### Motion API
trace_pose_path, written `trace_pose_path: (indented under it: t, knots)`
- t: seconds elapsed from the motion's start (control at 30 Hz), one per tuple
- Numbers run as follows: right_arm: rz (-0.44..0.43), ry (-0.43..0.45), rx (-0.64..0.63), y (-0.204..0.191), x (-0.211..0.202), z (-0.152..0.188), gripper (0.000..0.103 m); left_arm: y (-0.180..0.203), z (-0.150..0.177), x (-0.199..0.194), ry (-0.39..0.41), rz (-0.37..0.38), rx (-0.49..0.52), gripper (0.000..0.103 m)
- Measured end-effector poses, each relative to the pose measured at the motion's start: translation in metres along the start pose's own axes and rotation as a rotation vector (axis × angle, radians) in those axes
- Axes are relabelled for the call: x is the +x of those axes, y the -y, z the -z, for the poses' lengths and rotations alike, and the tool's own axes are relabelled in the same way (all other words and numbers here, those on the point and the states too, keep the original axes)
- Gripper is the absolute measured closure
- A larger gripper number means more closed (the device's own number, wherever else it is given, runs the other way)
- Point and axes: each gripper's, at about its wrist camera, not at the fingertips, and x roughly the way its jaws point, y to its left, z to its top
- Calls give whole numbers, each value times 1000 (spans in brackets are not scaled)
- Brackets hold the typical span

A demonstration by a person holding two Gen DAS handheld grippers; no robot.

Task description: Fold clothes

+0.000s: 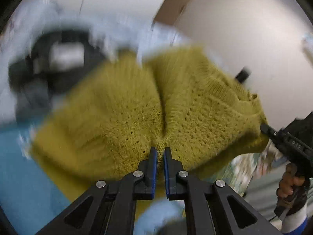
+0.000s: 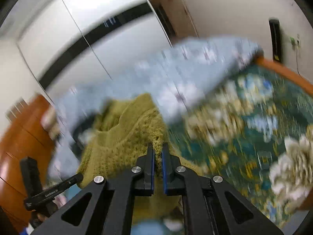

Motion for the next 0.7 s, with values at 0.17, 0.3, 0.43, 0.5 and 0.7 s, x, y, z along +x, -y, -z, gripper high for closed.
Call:
trace_pose_path:
  t: [0.17, 0.3, 0.43, 0.5, 0.7]
  knots:
    - [91, -197, 113, 52, 42, 64, 97, -27, 37, 72, -235, 6, -119, 96]
    - [123, -301, 220, 93, 59, 108, 97, -28, 26, 71, -301, 55, -109, 84]
    - [130, -346, 269, 113, 67, 135, 96, -29, -11, 48, -226, 99, -45, 45]
    - [121, -346, 271, 113, 66, 139, 96, -34, -38, 50, -159, 40, 25, 34]
    - [97, -352, 290, 117, 73, 139, 96, -44, -97, 127, -282, 42, 131, 31]
